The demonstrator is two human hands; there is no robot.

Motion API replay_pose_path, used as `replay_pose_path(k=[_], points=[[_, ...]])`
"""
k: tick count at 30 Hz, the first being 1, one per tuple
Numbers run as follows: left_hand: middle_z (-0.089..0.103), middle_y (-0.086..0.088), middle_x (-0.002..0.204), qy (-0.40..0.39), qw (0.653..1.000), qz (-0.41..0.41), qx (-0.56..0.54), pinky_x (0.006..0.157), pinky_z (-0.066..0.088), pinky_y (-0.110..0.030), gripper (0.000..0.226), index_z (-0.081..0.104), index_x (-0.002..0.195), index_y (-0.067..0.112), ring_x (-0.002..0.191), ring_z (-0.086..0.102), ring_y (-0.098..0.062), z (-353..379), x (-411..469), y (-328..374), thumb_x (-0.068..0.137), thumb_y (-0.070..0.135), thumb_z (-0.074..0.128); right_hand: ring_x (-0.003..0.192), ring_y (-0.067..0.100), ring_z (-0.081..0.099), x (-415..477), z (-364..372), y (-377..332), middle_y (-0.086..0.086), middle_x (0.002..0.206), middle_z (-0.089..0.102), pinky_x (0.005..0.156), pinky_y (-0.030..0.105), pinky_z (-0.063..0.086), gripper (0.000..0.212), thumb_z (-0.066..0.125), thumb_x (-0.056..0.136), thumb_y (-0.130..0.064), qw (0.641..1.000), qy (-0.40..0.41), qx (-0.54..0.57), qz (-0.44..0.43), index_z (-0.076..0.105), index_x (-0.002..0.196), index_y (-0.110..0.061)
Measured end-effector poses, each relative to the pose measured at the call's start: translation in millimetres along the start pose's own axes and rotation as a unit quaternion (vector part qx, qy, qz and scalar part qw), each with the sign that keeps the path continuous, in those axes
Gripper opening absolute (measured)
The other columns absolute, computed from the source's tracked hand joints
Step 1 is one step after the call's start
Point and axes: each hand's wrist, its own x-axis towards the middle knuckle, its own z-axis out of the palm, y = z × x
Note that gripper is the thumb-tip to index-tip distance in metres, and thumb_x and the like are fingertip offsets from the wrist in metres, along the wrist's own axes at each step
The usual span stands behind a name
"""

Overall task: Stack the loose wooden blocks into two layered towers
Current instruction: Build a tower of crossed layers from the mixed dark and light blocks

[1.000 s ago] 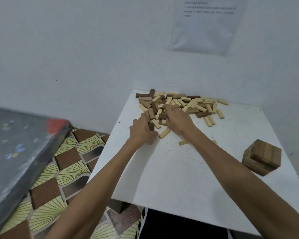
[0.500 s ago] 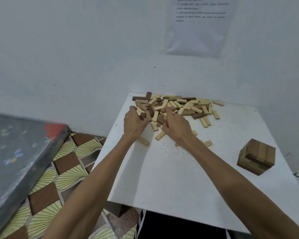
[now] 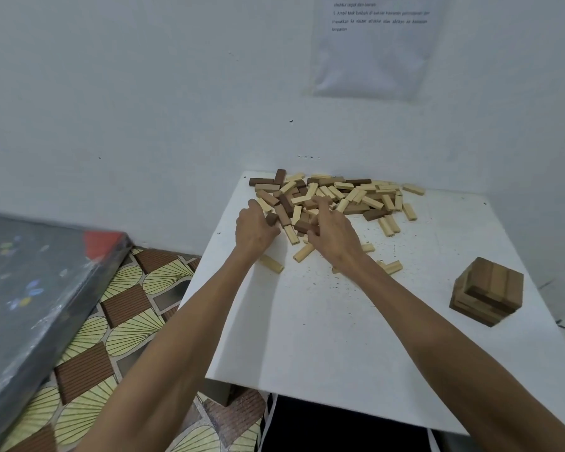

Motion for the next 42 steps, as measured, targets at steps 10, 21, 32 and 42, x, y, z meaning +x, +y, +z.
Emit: replay_pose_path(k=[10, 21, 32, 42], points=[[0.07, -0.005, 0.091, -0.007, 0.993, 0.104, -0.058, 0.061, 0.052, -0.028, 0.046, 0.051, 0.122, 0.013, 0.082, 0.065, -0.022, -25, -62, 8, 0.081, 0.007, 0.071, 0.086, 0.016, 0.063, -68, -34, -10, -0.002, 0.106, 0.065, 0.068, 0.039, 0.056, 0.06, 0.067, 0.093, -0.012, 0.999, 0.013, 0.043, -0.006, 0.039, 0.145, -0.022], [0.072, -0.007, 0.106, -0.102, 0.979, 0.163, -0.073, 0.081, 0.054, -0.029, 0.049, 0.053, 0.126, 0.014, 0.095, 0.066, -0.02, 9, -150, -16, 0.082, 0.011, 0.076, 0.096, 0.013, 0.056, -167, -26, 7, -0.007, 0.112, 0.065, 0.08, 0.036, 0.052, 0.069, 0.069, 0.09, -0.013, 0.996, -0.067, 0.06, 0.02, 0.035, 0.149, -0.025], [0.073, -0.003, 0.122, -0.147, 0.973, 0.168, -0.06, 0.09, 0.052, -0.022, 0.047, 0.054, 0.136, 0.014, 0.1, 0.068, -0.013, 5, -125, -19, 0.091, 0.014, 0.068, 0.109, 0.01, 0.052, -155, -17, 20, -0.008, 0.129, 0.054, 0.089, 0.03, 0.054, 0.073, 0.073, 0.088, -0.015, 0.986, -0.064, 0.148, 0.042, 0.037, 0.15, -0.026], [0.059, 0.004, 0.13, -0.148, 0.964, 0.218, 0.037, 0.098, 0.045, -0.038, 0.09, 0.045, 0.144, 0.022, 0.117, 0.05, -0.017, 3, -141, -38, 0.07, 0.059, 0.08, 0.109, 0.009, 0.049, -136, -15, 17, -0.017, 0.124, 0.057, 0.092, 0.032, 0.047, 0.086, 0.075, 0.086, -0.031, 0.987, -0.117, 0.108, 0.016, 0.024, 0.155, -0.033]])
